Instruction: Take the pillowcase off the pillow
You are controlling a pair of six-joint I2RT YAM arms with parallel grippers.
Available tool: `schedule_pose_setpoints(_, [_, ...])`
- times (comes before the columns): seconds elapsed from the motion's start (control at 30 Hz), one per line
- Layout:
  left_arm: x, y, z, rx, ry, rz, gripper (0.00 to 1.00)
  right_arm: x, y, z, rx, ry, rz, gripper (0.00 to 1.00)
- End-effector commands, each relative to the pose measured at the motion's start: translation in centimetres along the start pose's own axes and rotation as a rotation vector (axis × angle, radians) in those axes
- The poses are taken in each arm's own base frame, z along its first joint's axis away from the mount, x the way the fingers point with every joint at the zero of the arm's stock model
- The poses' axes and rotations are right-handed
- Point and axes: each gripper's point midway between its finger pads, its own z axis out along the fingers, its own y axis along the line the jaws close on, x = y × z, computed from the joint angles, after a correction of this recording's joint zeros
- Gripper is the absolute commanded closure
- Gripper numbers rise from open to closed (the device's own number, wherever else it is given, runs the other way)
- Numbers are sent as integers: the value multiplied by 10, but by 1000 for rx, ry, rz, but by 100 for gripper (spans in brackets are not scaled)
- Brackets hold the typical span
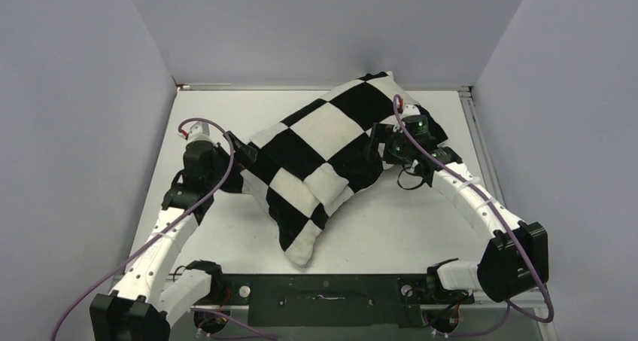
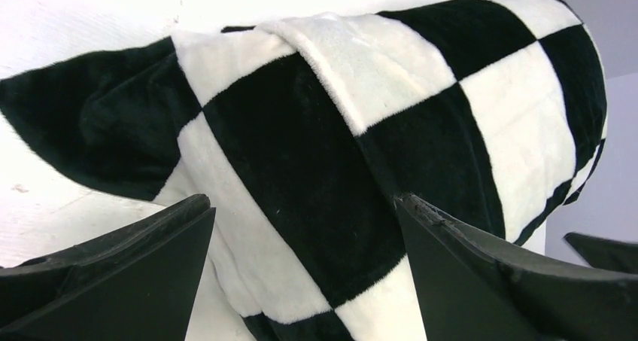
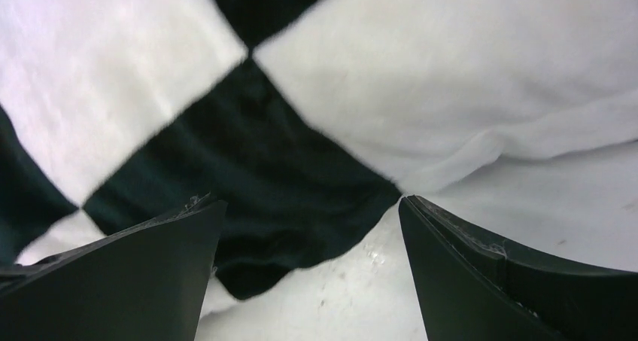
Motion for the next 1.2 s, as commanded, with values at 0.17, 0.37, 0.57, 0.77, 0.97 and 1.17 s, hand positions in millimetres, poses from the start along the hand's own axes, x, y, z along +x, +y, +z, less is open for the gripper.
schedule_pose_setpoints(0.17, [26,-17,46,112,141,-98,2,50,32,5,-164,35,92,10])
schedule_pose_setpoints(0.37, [62,-31,49,211,240,-109,10,51,15,28,-126,3,155,10])
schedule_pose_setpoints(0.57, [109,-76,28,374,295,-110,17,16,-18,45,-34,-73,196,10])
schedule_pose_setpoints(0.77, [152,-103,-2,445,353,-57,16,-7,-36,35,32,-101,168,10])
schedule_pose_setpoints(0.97, [133,-81,-18,368,267,-14,10,-6,-38,4,82,-96,56,10])
schedule_pose_setpoints(1.17, [92,-62,-33,258,134,96,3,1,-27,-27,107,-101,-20,10])
